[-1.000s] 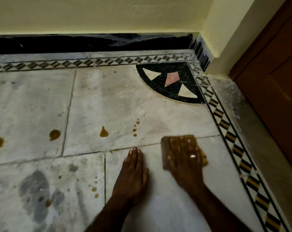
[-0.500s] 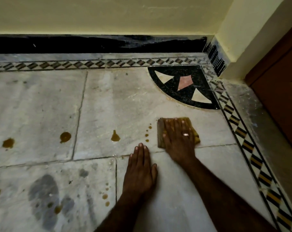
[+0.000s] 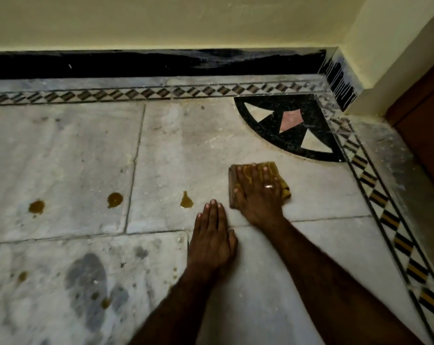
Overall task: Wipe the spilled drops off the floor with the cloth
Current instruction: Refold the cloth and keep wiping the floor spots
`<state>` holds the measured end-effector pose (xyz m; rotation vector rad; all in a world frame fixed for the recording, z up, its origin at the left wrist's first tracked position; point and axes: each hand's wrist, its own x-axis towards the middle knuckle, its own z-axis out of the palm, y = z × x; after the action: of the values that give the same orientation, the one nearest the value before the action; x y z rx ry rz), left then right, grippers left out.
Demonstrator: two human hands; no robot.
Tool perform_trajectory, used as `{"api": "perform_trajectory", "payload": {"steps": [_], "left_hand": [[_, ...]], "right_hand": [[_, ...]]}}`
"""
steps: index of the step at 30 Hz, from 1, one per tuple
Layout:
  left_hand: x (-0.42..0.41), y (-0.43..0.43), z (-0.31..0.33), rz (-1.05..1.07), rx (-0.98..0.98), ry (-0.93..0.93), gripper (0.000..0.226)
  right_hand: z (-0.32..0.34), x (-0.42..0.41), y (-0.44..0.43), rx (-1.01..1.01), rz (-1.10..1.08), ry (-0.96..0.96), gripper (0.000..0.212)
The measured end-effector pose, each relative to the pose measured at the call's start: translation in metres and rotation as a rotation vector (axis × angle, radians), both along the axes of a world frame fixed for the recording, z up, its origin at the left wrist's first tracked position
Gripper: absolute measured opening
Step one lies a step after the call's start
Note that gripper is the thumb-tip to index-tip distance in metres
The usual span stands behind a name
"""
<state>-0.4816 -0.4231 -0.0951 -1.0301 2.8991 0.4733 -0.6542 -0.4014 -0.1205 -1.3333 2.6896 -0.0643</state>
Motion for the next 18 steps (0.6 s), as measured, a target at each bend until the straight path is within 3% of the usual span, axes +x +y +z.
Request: {"api": "perform_trajectory", "payload": {"steps": [3, 9, 15, 18], "left_hand": [[0.012, 0.001, 0.0, 0.041, -0.017, 0.019, 0.066], [0.046, 0.011, -0.003, -0.002, -0.093, 0.064, 0.065], [0.087, 0.012, -0.002, 0.055, -0.108, 0.038, 0.065], [0.113, 0.015, -0.007, 0.095, -0.083, 0.002, 0.065]], "right_hand": [[-0.001, 0.025, 0.005, -0.018, 0.15, 0.005, 0.062], [-0.025, 0.062, 0.102, -0.114, 0.386, 0.083, 0.062], [-0.014, 0.065, 0.051, -0.127, 0.146, 0.065, 0.059], [-0.013, 0.087, 0.035, -0.111, 0.209, 0.046, 0.059]]}}
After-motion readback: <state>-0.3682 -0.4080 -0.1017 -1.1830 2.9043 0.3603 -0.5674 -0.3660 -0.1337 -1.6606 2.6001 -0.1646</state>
